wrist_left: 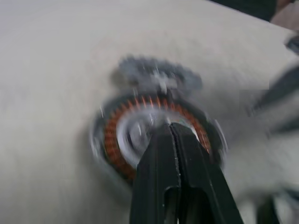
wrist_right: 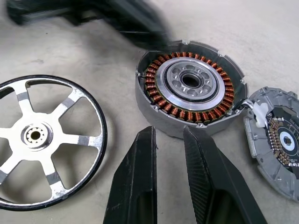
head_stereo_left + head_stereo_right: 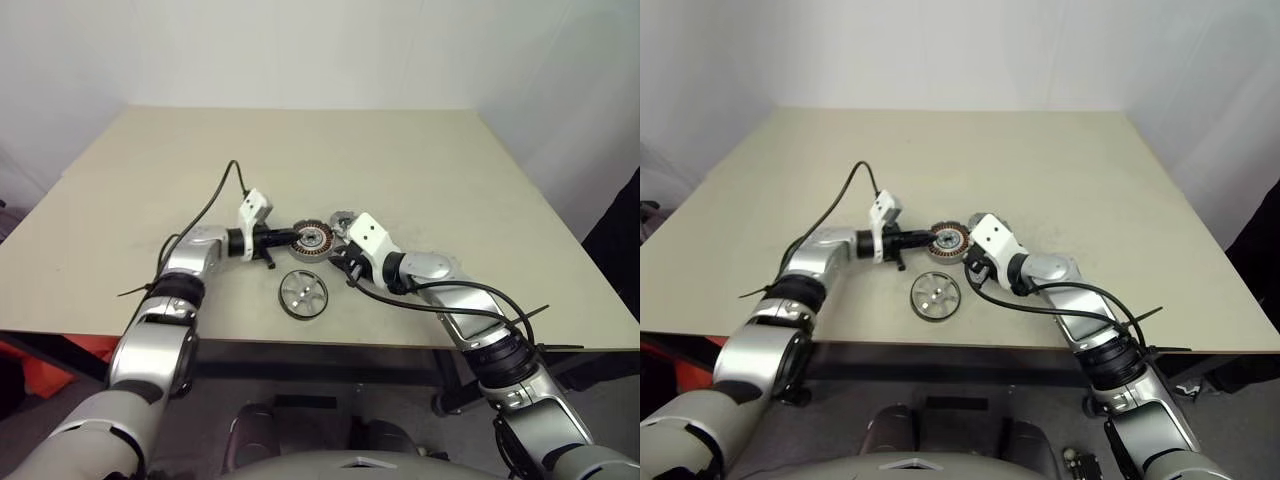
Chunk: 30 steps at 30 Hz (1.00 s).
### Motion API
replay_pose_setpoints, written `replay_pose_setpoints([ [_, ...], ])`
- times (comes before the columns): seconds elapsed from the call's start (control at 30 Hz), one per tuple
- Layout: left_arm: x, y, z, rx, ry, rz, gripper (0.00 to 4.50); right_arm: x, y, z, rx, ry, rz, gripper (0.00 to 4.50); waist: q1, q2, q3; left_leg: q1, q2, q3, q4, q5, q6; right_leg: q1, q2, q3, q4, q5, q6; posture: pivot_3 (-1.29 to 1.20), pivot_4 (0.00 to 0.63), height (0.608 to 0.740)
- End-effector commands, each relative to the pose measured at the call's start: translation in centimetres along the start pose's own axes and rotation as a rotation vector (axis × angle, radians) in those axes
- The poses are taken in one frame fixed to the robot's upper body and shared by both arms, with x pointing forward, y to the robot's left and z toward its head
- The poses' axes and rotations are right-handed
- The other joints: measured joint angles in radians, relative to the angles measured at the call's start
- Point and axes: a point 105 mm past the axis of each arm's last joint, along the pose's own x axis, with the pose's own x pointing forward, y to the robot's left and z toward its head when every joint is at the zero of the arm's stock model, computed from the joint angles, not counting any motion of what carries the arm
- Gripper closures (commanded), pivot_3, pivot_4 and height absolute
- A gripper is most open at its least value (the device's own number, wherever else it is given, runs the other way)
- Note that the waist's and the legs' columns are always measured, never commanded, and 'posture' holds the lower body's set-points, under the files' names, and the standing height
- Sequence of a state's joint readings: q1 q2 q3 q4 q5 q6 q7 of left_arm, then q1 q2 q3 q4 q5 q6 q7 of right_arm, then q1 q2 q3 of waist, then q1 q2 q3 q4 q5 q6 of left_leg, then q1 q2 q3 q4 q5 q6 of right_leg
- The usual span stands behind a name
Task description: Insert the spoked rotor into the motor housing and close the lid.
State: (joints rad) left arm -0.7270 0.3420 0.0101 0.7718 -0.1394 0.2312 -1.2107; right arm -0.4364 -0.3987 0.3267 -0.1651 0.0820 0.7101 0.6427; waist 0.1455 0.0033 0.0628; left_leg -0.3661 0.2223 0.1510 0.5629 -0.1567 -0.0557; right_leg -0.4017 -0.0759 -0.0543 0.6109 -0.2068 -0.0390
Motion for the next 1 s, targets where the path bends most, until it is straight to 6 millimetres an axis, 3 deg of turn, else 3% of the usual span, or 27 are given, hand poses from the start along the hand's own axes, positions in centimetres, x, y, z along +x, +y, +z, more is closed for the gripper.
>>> replay_pose_setpoints([
  [0.03,-2.7,-1.0,1.9,-0.007,-0.028,-0.049,4.47,-0.5,-0.2,1.1,-0.025,-0.040,-0.010,3.57,-0.001,0.000,0.000,0.000,0.000,0.000,0.000,0.000,0.000,0.000,0.000,0.000,0.000,0.000,0.000,0.00,0.000,0.740],
  [0.2,-5.3,-2.9,1.9,-0.196,-0.037,-0.108,4.47,-0.6,0.0,0.4,-0.016,-0.021,0.001,3.57,-0.001,0.001,0.000,0.000,0.000,0.000,0.000,0.000,0.000,0.000,0.000,0.000,0.000,0.000,0.000,0.00,0.000,0.740],
  [0.43,-6.0,-6.6,0.1,-0.536,0.050,-0.258,4.47,-2.1,1.8,0.4,-0.051,-0.062,0.120,3.57,-0.008,0.001,0.000,0.002,0.000,0.000,0.000,0.000,0.000,0.001,0.001,0.000,0.001,0.000,0.000,0.00,0.000,0.740],
  [0.73,-5.2,-6.9,-1.8,-0.700,0.105,-0.257,4.47,-4.6,3.3,0.6,-0.040,-0.113,0.237,3.57,-0.019,0.001,0.000,0.005,0.000,0.000,0.000,0.000,0.000,0.004,0.001,0.000,0.000,-0.004,0.007,0.00,0.000,0.740],
  [1.0,-5.3,-6.1,-2.6,-0.735,0.120,-0.228,4.47,-4.7,2.9,0.3,-0.050,-0.099,0.205,3.57,-0.020,0.001,0.000,0.008,0.000,0.000,0.000,0.000,0.000,0.008,0.001,0.000,-0.001,-0.004,0.007,0.00,0.000,0.740],
])
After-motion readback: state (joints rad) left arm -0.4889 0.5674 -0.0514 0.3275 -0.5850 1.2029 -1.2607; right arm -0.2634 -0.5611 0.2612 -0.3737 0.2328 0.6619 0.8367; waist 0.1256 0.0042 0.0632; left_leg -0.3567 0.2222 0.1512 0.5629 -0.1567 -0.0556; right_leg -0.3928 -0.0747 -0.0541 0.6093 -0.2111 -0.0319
